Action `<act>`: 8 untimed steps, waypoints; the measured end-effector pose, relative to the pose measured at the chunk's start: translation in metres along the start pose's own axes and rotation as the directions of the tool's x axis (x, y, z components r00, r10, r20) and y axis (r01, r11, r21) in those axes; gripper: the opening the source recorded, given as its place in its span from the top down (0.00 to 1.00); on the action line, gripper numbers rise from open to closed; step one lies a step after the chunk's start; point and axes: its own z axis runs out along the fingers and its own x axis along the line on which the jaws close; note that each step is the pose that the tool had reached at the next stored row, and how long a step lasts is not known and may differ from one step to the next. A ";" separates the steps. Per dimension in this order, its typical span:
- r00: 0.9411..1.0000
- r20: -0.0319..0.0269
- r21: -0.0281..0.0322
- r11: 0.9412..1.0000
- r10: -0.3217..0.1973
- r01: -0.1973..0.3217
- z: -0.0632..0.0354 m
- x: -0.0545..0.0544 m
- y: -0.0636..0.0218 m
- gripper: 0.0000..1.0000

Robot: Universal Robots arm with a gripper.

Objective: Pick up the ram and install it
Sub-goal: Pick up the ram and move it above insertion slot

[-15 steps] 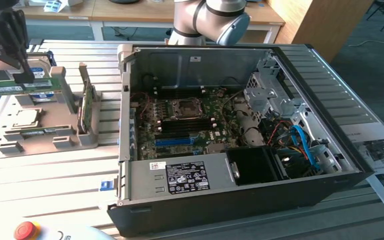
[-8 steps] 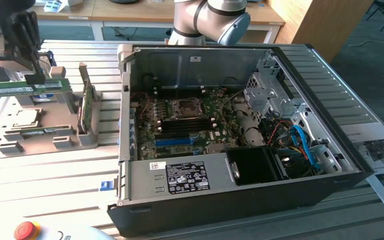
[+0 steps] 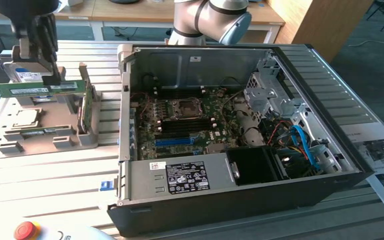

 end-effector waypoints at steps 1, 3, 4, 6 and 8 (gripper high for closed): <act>1.000 0.000 -0.003 1.000 0.000 0.000 -0.0003 0.001 -0.0033 0.88; 1.000 0.000 -0.008 1.000 0.000 0.000 -0.0008 0.002 -0.0095 0.88; 1.000 0.000 -0.011 1.000 0.000 0.000 -0.0010 0.002 -0.0126 0.88; 1.000 0.001 -0.016 1.000 0.000 0.000 -0.0014 0.003 -0.0188 0.88; 1.000 0.001 -0.021 1.000 0.000 0.000 -0.0019 0.004 -0.0246 0.88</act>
